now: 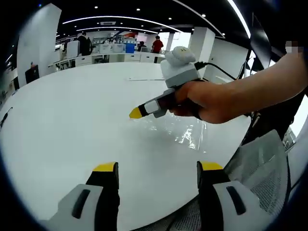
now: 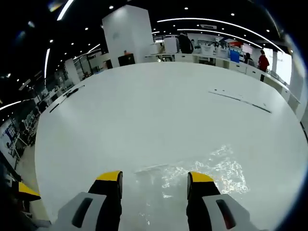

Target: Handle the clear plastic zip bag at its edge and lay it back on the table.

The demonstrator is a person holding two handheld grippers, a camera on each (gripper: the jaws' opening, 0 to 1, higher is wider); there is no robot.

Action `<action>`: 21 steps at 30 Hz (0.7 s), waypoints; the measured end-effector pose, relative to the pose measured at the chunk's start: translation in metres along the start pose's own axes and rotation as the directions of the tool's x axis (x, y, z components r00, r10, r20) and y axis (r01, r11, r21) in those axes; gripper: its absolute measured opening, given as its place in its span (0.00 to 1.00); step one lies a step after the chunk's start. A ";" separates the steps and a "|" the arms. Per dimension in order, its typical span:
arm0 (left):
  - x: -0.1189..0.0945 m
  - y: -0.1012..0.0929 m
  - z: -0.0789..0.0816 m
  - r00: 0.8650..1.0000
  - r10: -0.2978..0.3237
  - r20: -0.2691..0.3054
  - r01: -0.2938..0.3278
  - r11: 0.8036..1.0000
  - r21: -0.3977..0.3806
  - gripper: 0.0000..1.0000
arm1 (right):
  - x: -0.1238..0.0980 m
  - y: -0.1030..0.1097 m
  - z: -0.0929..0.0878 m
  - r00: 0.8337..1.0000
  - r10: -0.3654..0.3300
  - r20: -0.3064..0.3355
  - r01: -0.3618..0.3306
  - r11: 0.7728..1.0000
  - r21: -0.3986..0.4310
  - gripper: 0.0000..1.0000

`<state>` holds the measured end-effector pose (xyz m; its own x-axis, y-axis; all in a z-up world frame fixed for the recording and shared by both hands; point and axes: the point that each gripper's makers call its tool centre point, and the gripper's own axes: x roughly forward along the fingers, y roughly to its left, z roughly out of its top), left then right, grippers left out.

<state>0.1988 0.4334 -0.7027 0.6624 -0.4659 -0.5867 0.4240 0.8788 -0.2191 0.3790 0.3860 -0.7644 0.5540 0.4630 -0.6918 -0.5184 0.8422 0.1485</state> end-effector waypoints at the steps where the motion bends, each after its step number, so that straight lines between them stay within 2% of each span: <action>1: 0.000 -0.001 0.001 1.000 -0.005 0.004 0.005 1.000 -0.007 0.65 | 0.004 0.000 -0.002 1.000 -0.006 0.002 0.006 1.000 -0.003 0.53; 8: 0.000 0.000 -0.001 1.000 -0.006 -0.002 0.006 1.000 -0.017 0.65 | 0.010 -0.003 -0.004 1.000 -0.019 -0.003 0.019 1.000 -0.011 0.52; 13: 0.000 0.000 0.000 1.000 -0.016 0.006 0.016 0.999 -0.033 0.65 | 0.010 -0.002 0.001 1.000 0.000 0.030 0.000 1.000 0.010 0.50; 19: 0.002 0.002 -0.001 1.000 -0.011 -0.002 0.011 0.999 -0.038 0.65 | 0.013 -0.014 0.001 0.999 -0.028 0.026 0.029 0.999 -0.024 0.35; 21: 0.003 0.003 -0.002 1.000 -0.010 -0.002 0.010 0.999 -0.040 0.64 | 0.012 -0.017 -0.001 0.999 -0.046 0.011 0.047 0.993 -0.109 0.32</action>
<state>0.2008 0.4350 -0.7060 0.6566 -0.4745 -0.5862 0.4056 0.8775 -0.2559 0.3939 0.3768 -0.7757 0.5846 0.4272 -0.6898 -0.5598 0.8277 0.0383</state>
